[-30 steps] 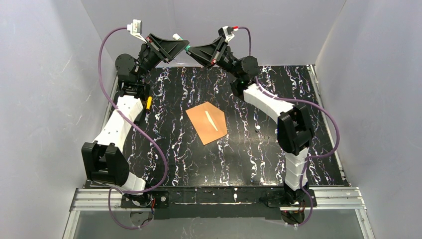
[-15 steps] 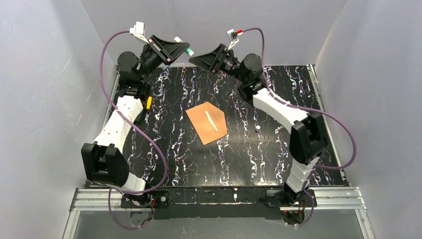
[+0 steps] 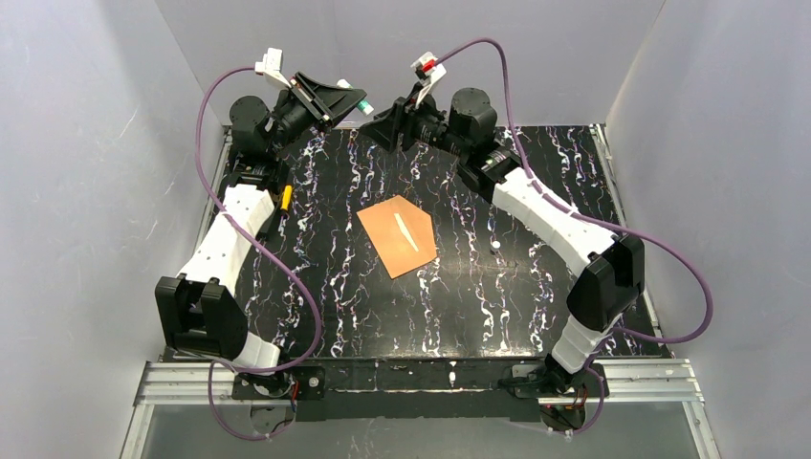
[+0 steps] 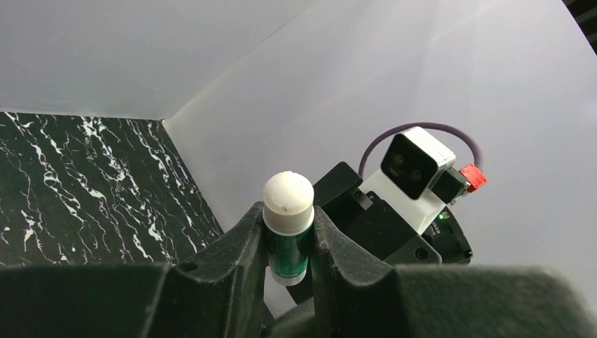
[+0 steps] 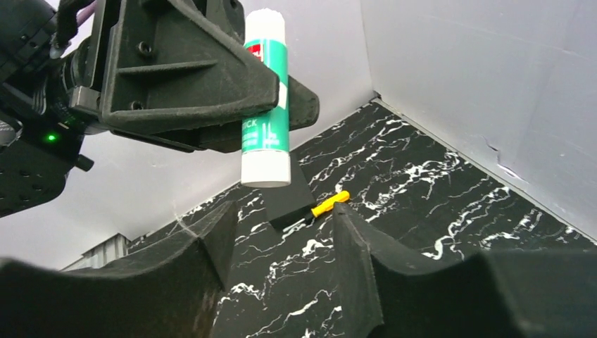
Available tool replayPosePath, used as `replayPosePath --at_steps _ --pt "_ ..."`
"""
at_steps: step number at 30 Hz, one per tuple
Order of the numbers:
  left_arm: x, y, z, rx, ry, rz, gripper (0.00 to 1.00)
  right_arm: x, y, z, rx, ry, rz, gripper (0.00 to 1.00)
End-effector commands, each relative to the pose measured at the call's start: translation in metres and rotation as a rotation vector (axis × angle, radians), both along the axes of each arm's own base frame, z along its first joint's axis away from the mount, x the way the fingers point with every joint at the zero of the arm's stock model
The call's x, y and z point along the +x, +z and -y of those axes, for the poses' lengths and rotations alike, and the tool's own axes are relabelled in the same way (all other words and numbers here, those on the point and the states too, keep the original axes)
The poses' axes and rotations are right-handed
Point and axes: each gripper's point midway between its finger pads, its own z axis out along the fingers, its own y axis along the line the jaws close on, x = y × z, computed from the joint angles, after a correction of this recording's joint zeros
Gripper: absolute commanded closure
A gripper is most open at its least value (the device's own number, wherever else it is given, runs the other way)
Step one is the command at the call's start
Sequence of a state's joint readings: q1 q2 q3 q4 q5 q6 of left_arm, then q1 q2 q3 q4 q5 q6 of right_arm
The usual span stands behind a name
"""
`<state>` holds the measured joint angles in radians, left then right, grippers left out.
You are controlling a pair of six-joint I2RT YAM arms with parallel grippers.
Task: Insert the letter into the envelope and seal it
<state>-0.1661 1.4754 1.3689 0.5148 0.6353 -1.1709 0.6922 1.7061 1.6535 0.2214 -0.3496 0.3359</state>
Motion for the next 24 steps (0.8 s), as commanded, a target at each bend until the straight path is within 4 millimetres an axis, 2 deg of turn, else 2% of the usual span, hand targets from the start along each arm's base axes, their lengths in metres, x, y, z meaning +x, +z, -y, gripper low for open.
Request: replayPosePath --at_steps 1,4,7,13,20,24 --pt "-0.022 0.035 -0.002 -0.013 -0.006 0.089 1.00 0.005 0.034 0.009 0.003 -0.043 0.098 0.40" --pt "-0.022 0.034 -0.002 -0.014 -0.008 0.086 1.00 0.003 0.038 0.010 0.017 -0.039 0.103 0.29" --pt "-0.021 0.033 -0.001 -0.013 -0.011 0.082 1.00 0.003 0.043 0.011 0.028 -0.046 0.109 0.27" --pt "-0.023 0.033 -0.001 -0.008 -0.017 0.088 1.00 0.007 0.051 0.008 0.067 -0.050 0.079 0.37" --pt "-0.026 0.031 0.000 0.004 -0.024 0.096 1.00 0.006 0.062 0.005 0.116 -0.036 0.067 0.34" --pt "-0.027 0.034 0.000 0.007 -0.022 0.107 1.00 0.010 0.055 0.001 0.097 -0.034 0.031 0.45"
